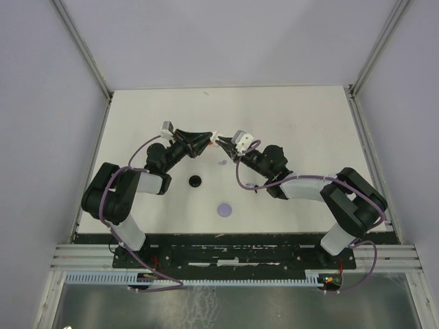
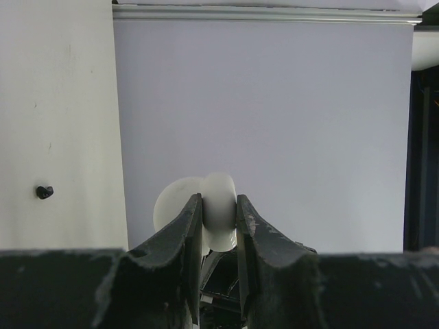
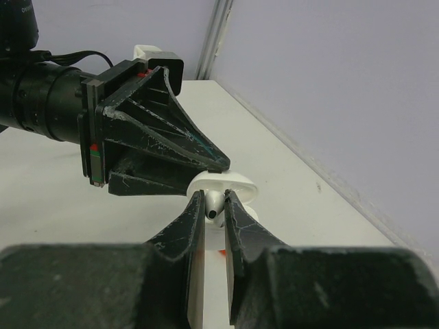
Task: Insert the wireless bluetooth earbuds into the charging case
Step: Place the earbud in the charging case, then pick up the earbud from the center of the board.
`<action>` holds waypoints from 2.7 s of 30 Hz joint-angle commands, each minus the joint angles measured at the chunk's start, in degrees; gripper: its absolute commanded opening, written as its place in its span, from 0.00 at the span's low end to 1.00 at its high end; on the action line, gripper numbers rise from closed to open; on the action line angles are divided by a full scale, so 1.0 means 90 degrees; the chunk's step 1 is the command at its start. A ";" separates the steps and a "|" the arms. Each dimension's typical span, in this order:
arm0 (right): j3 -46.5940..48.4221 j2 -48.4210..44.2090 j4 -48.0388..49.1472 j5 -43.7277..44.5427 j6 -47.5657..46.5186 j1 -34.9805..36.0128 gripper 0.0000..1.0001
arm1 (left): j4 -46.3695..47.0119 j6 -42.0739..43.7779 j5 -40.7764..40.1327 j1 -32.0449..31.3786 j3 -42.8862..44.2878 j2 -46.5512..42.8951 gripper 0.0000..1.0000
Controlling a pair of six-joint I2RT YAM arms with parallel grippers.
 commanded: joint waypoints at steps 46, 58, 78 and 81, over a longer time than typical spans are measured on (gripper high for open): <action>0.4691 -0.0270 -1.0208 0.2854 0.2353 -0.0289 0.81 | -0.0583 0.0890 0.0325 -0.0021 0.0314 -0.0542 0.03; 0.4658 0.0126 -1.0078 0.2766 0.2528 -0.0368 0.81 | -0.0346 0.0719 0.0138 0.0094 0.0051 -0.0549 0.03; 0.5935 0.2706 -1.0295 0.3106 0.2177 -0.0754 0.78 | 0.0473 0.0373 -0.0054 0.0524 -0.0991 -0.0775 0.03; 0.5943 0.2837 -1.0216 0.3185 0.2088 -0.0758 0.78 | 0.0488 0.0373 -0.0036 0.0526 -0.0998 -0.0752 0.03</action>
